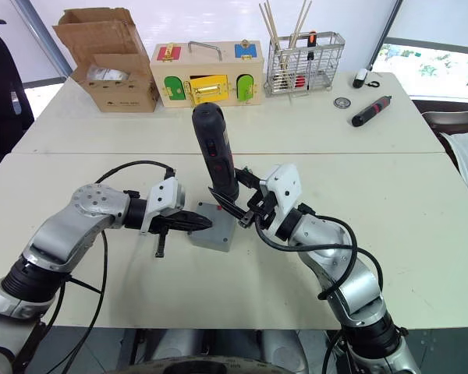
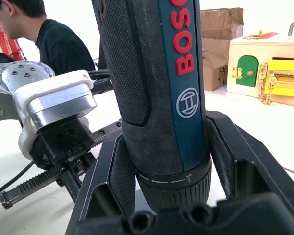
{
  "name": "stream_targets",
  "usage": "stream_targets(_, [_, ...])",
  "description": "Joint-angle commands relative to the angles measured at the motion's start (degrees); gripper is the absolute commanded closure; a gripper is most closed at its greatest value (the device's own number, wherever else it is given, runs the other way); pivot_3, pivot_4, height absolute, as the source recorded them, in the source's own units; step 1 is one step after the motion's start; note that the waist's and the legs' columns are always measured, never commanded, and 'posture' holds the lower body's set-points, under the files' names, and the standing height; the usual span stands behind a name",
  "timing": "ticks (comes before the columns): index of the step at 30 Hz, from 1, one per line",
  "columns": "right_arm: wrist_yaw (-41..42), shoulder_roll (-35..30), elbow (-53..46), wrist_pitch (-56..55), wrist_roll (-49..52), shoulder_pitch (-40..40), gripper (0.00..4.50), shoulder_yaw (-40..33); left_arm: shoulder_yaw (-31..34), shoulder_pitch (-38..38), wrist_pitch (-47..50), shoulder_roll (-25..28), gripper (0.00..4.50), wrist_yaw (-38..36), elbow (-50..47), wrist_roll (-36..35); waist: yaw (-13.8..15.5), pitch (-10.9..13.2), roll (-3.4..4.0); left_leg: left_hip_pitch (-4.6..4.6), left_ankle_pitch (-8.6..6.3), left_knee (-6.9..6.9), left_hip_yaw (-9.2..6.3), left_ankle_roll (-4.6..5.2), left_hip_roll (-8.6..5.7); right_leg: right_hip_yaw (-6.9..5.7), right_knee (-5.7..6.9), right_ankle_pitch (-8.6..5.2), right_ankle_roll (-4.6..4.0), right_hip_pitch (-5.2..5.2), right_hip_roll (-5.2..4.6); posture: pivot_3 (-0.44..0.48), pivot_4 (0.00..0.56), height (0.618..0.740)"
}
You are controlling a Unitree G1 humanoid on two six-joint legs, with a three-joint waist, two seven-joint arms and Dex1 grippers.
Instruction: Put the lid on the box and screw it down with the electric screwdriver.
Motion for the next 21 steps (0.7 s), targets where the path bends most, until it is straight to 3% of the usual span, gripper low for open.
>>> stream_targets(1, [0.15, -0.67, 3.61, 2.65, -1.61, 2.60, 2.72, 1.70, -1.58, 1.28, 0.31, 0.56, 4.50, -0.19, 0.67, 1.30, -0.01, -0.12, 0.00, 0.00, 0.00, 0.00, 0.00, 0.00, 0.00, 0.00, 0.00, 0.00, 0.00, 0.00, 0.00, 0.000, 0.150, 0.740])
stream_targets(21, [0.20, -0.95, 2.45, 3.14, -1.51, 2.19, 2.72, 1.01, -1.81, 1.13, 0.14, 0.21, 4.50, -0.12, 1.31, 1.38, 0.00, -0.23, -0.02, 0.01, -0.01, -0.03, -0.01, 0.01, 0.00, 0.00, -0.06, -0.01, 0.00, 0.02, 0.00, 0.000, 0.150, 0.740])
